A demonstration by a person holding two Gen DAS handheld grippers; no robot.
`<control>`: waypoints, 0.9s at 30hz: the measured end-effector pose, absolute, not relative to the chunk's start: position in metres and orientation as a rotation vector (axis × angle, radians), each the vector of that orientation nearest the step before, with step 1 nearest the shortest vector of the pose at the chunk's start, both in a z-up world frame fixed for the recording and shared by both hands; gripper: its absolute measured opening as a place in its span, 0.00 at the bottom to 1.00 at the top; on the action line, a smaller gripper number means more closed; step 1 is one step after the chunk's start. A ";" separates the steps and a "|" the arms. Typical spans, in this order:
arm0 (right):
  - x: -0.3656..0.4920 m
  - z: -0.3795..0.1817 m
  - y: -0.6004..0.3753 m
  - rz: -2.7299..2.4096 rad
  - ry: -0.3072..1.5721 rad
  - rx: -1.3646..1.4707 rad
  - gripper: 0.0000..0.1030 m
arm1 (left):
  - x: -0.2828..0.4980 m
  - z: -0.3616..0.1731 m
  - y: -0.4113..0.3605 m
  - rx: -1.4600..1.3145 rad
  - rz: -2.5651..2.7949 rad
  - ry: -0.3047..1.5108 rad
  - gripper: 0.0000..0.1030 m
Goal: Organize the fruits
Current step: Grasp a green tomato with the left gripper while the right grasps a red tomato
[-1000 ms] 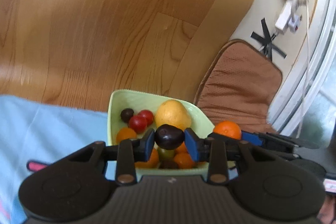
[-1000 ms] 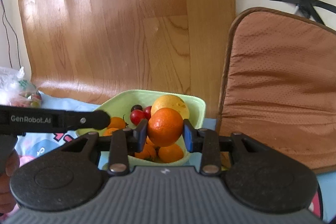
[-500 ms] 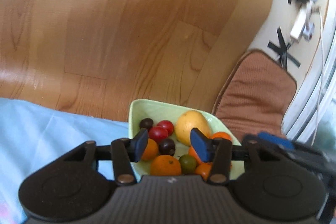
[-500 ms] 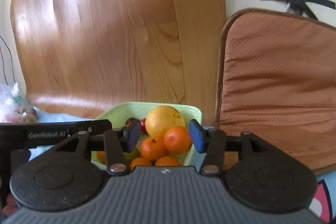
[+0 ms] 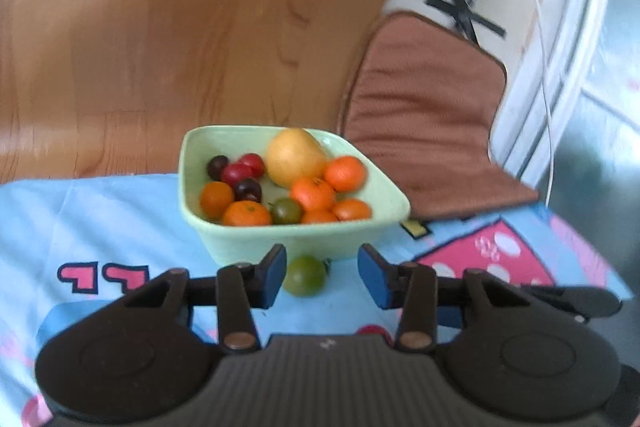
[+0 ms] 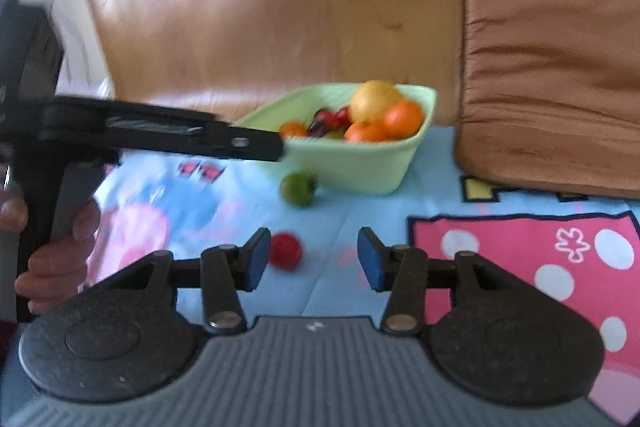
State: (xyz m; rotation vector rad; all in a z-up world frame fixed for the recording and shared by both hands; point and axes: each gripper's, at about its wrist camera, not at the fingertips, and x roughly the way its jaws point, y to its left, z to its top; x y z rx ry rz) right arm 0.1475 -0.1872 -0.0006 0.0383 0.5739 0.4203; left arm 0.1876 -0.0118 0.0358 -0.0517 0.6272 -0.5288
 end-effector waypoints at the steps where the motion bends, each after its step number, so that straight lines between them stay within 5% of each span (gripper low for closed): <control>1: 0.149 -0.001 -0.185 0.427 0.575 0.028 0.49 | 0.187 0.034 -0.017 -0.026 -0.517 0.629 0.39; 9: 0.165 -0.011 -0.178 0.439 0.623 0.020 0.49 | 0.211 0.006 -0.031 -0.015 -0.431 0.700 0.38; 11: 0.161 -0.010 -0.176 0.438 0.616 0.000 0.49 | 0.210 0.006 -0.034 0.000 -0.428 0.687 0.30; 15: 0.154 -0.010 -0.165 0.478 0.608 -0.065 0.26 | 0.204 0.007 -0.034 0.012 -0.418 0.684 0.29; 27: 0.089 -0.010 -0.178 0.423 0.606 -0.025 0.26 | 0.124 0.013 -0.012 0.006 -0.333 0.683 0.30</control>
